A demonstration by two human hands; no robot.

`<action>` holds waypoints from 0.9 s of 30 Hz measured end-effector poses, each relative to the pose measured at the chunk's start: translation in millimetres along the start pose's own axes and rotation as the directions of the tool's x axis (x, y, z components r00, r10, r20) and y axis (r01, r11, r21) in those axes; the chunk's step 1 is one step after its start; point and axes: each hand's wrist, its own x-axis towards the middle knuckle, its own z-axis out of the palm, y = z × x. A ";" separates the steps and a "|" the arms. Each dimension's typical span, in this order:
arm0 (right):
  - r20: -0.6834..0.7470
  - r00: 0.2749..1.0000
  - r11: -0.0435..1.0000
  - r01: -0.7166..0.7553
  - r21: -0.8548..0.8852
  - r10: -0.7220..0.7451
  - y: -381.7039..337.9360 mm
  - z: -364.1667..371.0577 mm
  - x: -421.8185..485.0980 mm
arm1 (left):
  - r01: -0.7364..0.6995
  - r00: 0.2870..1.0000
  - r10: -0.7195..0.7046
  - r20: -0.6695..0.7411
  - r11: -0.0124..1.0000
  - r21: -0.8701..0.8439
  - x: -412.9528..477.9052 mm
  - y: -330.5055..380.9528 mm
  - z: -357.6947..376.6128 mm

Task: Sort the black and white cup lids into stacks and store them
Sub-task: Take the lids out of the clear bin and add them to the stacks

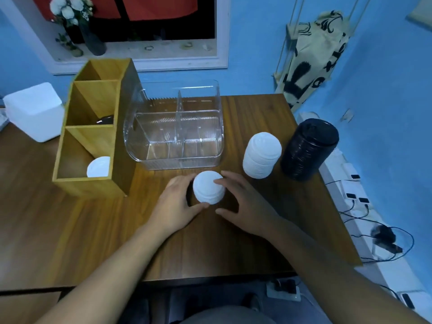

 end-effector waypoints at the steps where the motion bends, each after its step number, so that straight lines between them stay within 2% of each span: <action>1: 0.009 1.000 1.000 0.006 0.000 -0.006 -2.0 3.0 4.2 | -0.030 1.000 0.030 0.005 0.999 -0.016 0.9 -0.6 -0.1; 8: 0.093 0.995 0.997 0.027 -0.071 -0.021 -7.7 -4.2 0.7 | -0.172 0.984 0.178 0.029 0.975 -0.144 -9.7 10.1 7.4; 11: 0.114 0.993 0.993 0.027 -0.118 -0.014 -5.5 -18.4 -7.6 | -0.199 0.969 0.216 0.117 0.969 -0.146 -6.9 7.0 9.2; 14: 0.108 0.993 0.989 -0.036 -0.145 0.052 1.4 -42.9 -25.8 | -0.157 0.966 0.177 0.190 0.981 -0.118 2.9 13.5 12.0; 17: 0.031 0.997 0.992 -0.072 -0.108 0.076 8.0 -71.2 -48.5 | -0.130 0.971 0.154 0.185 0.982 -0.136 20.0 39.1 22.5; 21: -0.049 0.995 0.992 -0.087 -0.087 0.083 19.6 -97.7 -67.0 | -0.109 0.984 0.146 0.102 0.947 -0.301 52.3 80.8 44.3; 23: -0.077 0.993 0.992 -0.096 -0.079 0.090 25.5 -103.2 -70.2 | -0.056 0.993 0.091 0.077 0.925 -0.375 72.9 94.9 56.4; 25: -0.121 0.989 0.994 -0.094 -0.061 0.087 27.9 -104.7 -69.2 | 0.028 0.994 0.016 0.106 0.917 -0.397 92.2 101.5 65.7; 27: -0.169 0.982 0.996 -0.088 -0.035 0.081 27.7 -102.2 -65.5 | 0.036 0.992 0.023 0.128 0.899 -0.436 103.2 101.1 69.6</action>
